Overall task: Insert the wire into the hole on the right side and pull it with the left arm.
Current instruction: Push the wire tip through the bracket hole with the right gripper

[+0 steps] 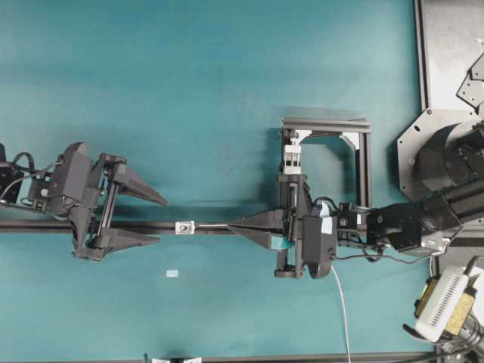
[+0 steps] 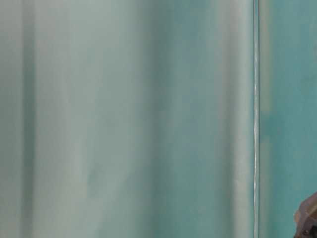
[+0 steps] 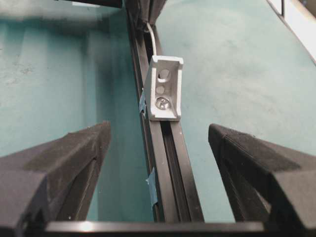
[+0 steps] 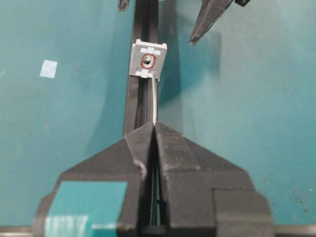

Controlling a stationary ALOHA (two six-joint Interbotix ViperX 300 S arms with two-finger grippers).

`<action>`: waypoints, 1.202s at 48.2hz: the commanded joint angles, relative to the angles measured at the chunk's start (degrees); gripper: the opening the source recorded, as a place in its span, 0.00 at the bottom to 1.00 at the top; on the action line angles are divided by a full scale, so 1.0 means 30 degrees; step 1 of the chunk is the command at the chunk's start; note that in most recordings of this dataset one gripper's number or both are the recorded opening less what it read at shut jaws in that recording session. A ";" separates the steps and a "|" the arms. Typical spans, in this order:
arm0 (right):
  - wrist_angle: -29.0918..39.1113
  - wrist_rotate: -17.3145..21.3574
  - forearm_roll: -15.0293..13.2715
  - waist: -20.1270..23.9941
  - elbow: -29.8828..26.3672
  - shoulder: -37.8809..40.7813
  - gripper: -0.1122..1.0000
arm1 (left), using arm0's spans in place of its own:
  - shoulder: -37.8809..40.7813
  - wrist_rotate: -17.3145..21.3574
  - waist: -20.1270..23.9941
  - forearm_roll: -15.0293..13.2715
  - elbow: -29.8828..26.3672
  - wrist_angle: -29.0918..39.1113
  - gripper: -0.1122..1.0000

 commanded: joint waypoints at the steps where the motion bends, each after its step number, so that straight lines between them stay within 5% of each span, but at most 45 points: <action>1: -0.0205 -0.0029 0.0000 0.0117 -0.0234 -0.0205 0.03 | -0.0322 0.0000 -0.0088 -0.0029 -0.0205 -0.0176 0.87; 58: -0.0176 -0.0029 -0.0029 0.0117 -0.0820 0.0264 0.03 | -0.0381 -0.0029 -0.0557 -0.0029 -0.0586 -0.0029 0.87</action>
